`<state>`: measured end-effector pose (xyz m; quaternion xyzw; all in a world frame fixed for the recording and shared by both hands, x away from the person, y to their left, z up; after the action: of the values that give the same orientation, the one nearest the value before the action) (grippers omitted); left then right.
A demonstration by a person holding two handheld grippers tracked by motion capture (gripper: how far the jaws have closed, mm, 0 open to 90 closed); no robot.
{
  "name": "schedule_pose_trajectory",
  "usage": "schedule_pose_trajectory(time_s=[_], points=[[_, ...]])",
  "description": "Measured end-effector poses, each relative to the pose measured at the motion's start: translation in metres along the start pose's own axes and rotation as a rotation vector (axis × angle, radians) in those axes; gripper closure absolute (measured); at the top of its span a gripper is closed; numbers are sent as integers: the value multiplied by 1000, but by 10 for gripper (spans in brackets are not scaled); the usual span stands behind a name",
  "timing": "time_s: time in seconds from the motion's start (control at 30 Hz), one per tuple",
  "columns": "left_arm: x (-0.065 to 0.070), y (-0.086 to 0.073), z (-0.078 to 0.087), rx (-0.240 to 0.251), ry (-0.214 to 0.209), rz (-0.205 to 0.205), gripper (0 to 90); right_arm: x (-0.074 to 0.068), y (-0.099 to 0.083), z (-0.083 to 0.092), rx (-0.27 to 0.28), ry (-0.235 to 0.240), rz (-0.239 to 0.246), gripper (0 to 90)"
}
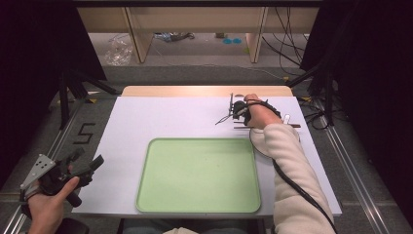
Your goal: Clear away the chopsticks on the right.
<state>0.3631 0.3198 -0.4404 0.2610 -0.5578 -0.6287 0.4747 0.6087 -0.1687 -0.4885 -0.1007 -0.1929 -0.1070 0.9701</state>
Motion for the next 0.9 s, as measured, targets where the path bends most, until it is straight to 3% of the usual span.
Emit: schedule_pose_trajectory(time_s=[0.07,0.13,0.4,0.43,0.53,0.77,0.8,0.9], points=[[0,0,0,-1,7,12,159,2,1,-2,-4,-13,17,702],[-1,0,0,-5,3,-3,159,0,1,-4,-10,-1,2,717],[-1,0,0,1,2,1,160,-1,1,-10,-23,10,2,785],[-1,0,0,0,2,1,160,1,2,-10,-18,0,28,789],[-1,0,0,0,3,1,160,-2,2,-11,-30,8,12,827],[-1,0,0,2,5,6,161,-1,4,-10,-38,-9,33,874],[-1,0,0,2,6,7,161,0,4,-9,-35,-20,55,874],[-1,0,0,4,4,6,161,2,4,-7,-38,-44,56,875]])
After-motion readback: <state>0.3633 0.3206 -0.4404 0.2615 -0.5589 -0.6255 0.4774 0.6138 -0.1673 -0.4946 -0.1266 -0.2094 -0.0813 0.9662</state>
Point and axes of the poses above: each handheld gripper's, and its own axes: z roughly backward along the jaws, y roughly out of its top, x roughly to its right, the point moved 7 cm from there along -z, roughly forward along the jaws, and after that the axes turned 7 degrees about -x, right-handed, at the moved point
